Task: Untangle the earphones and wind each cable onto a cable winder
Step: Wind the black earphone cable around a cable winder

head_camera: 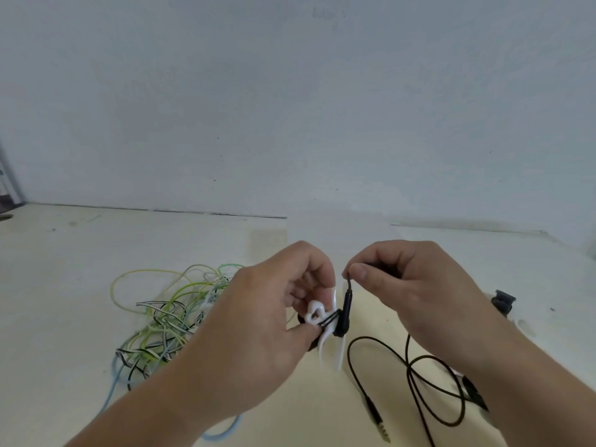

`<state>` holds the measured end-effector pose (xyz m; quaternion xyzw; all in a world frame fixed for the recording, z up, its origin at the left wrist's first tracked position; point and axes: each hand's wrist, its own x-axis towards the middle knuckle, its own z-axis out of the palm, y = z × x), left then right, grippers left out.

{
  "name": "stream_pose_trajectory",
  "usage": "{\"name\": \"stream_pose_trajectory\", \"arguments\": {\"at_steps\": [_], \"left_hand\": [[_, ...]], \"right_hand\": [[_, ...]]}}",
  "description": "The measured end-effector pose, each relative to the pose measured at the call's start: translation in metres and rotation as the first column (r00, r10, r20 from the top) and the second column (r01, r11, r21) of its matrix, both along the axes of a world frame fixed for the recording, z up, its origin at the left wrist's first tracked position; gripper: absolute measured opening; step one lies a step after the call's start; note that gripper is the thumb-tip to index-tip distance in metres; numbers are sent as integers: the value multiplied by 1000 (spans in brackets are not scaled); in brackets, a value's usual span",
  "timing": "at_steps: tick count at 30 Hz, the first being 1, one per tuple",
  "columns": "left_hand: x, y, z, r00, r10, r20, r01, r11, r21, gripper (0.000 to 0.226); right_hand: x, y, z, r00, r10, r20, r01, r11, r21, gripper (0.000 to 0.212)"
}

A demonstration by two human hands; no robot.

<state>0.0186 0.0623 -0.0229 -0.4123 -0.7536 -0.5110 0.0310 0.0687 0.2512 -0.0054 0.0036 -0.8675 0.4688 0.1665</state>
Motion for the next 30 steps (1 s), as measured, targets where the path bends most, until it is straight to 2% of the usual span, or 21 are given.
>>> {"name": "stream_pose_trajectory", "arguments": {"at_steps": [6, 10, 12, 18, 22, 26, 30], "left_hand": [[1, 1, 0, 998, -33, 47, 31, 999, 37, 50], [-1, 2, 1, 994, -36, 99, 20, 987, 157, 44], [-2, 2, 1, 993, -27, 119, -1, 975, 224, 44], [-8, 2, -2, 975, 146, 168, -191, 934, 301, 53], [-13, 1, -4, 940, 266, 215, -324, 894, 309, 47], [-14, 1, -5, 923, 354, 152, -381, 894, 234, 47], [-8, 2, -6, 906, 419, -62, -406, 901, 150, 46]], "right_hand": [[-1, 0, -2, 997, 19, 81, -20, 1000, 17, 24], [-2, -1, -8, 959, 118, 259, -135, 990, 47, 40], [-4, -1, -13, 927, 186, 326, -208, 978, 33, 36], [-4, -5, -19, 879, 325, 348, -314, 945, -90, 35], [-2, -9, -17, 862, 380, 336, -382, 922, -65, 27], [3, -11, -10, 864, 390, 318, -428, 902, 58, 19], [7, -9, -3, 883, 355, 309, -397, 913, 87, 15]]}}
